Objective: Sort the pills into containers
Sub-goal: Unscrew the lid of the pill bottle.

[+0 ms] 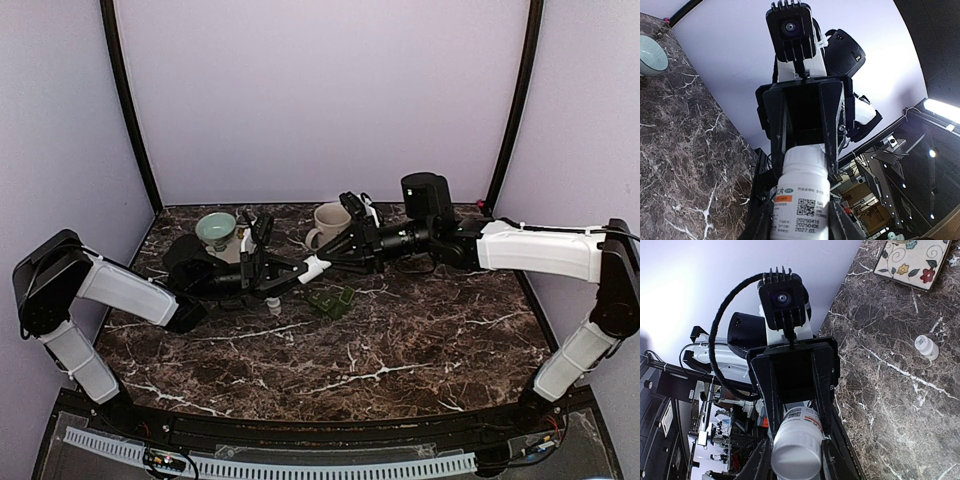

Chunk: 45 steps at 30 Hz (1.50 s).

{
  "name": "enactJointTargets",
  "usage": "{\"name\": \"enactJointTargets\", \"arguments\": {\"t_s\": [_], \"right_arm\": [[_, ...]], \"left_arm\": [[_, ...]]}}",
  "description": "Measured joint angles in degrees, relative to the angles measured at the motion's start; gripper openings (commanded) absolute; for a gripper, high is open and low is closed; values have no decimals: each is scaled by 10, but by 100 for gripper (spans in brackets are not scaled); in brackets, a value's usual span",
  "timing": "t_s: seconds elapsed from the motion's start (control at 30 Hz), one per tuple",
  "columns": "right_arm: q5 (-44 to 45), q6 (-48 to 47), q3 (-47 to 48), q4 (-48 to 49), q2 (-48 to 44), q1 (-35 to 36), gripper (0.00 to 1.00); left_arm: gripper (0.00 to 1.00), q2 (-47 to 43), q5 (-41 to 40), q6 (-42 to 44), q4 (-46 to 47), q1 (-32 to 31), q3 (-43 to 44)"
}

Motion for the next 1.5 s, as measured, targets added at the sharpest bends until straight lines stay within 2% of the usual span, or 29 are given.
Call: {"name": "enactJointTargets", "arguments": {"t_s": [0.27, 0.8, 1.1, 1.5], "right_arm": [[-2, -45, 18, -34, 0, 0, 0], [-3, -308, 51, -120, -25, 1, 0], [71, -438, 57, -188, -56, 37, 0], [107, -485, 51, -188, -72, 52, 2]], "left_arm": [[25, 8, 30, -5, 0, 11, 14], [19, 14, 133, -59, -32, 21, 78], [17, 14, 192, -80, -57, 24, 94], [17, 14, 219, -121, -41, 26, 97]]}}
